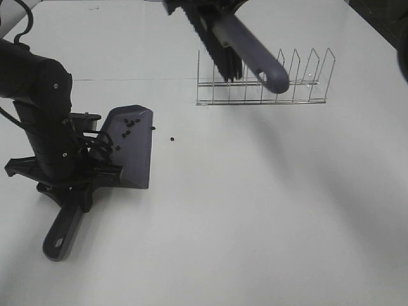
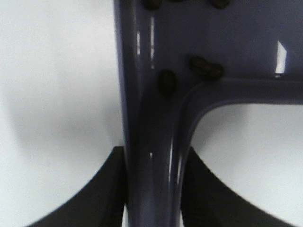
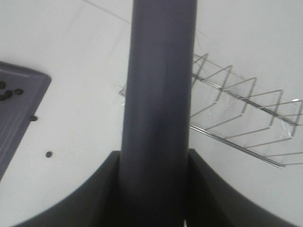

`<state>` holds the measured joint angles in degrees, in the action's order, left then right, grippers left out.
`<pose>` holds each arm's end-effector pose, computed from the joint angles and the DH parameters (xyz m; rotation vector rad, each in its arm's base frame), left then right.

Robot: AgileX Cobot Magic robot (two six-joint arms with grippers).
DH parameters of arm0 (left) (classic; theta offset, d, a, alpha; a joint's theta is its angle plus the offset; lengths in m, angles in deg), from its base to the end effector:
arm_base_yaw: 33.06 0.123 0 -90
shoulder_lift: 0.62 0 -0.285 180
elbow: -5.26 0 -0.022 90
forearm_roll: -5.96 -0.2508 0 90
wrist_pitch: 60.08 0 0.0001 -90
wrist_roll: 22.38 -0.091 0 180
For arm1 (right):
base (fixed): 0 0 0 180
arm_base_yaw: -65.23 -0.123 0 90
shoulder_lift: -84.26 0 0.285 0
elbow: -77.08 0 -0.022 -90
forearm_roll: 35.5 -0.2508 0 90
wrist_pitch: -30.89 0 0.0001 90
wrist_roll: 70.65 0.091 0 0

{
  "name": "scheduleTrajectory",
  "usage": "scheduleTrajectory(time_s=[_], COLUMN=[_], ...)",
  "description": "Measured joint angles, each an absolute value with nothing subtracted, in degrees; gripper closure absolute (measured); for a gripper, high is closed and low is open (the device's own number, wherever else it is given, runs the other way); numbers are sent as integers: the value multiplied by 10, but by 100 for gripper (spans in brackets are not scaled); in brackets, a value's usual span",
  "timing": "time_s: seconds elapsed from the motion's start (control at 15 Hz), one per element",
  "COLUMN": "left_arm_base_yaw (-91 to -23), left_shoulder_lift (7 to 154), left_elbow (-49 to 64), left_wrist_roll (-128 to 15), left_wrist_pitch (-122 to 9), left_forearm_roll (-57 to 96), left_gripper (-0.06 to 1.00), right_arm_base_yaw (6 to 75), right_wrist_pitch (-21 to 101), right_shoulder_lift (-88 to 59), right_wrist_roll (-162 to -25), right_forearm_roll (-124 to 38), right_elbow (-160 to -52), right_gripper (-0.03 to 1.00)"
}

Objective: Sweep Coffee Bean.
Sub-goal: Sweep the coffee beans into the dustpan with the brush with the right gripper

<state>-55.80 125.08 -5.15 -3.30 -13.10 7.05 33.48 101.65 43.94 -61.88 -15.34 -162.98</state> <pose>0.3233 -0.1369 0.0981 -0.0780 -3.0854 -0.0102 0.4441 0.2400 0.3003 -0.5394 2.4732 -0.2036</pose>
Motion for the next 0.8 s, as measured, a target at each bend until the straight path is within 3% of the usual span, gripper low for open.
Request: scheduleTrajectory(time_s=[0.4, 0.6, 0.8], left_arm_base_yaw=[-558, -558, -558], left_shoulder_lift=[1251, 1251, 1251], left_elbow=[-51, -51, -51], left_wrist_roll=[-33, -33, -29], left_wrist_pitch=[-131, -131, -131], left_forearm_roll=[71, 71, 68], left_gripper=[68, 68, 68], right_arm_base_yaw=[439, 424, 365], right_wrist_pitch=[1018, 1010, 946], right_shoulder_lift=[319, 328, 372], right_wrist_roll=[-622, -647, -669], right_forearm_roll=[-161, -224, -197], right_elbow=[-1441, -1387, -1369], right_gripper=[61, 61, 61])
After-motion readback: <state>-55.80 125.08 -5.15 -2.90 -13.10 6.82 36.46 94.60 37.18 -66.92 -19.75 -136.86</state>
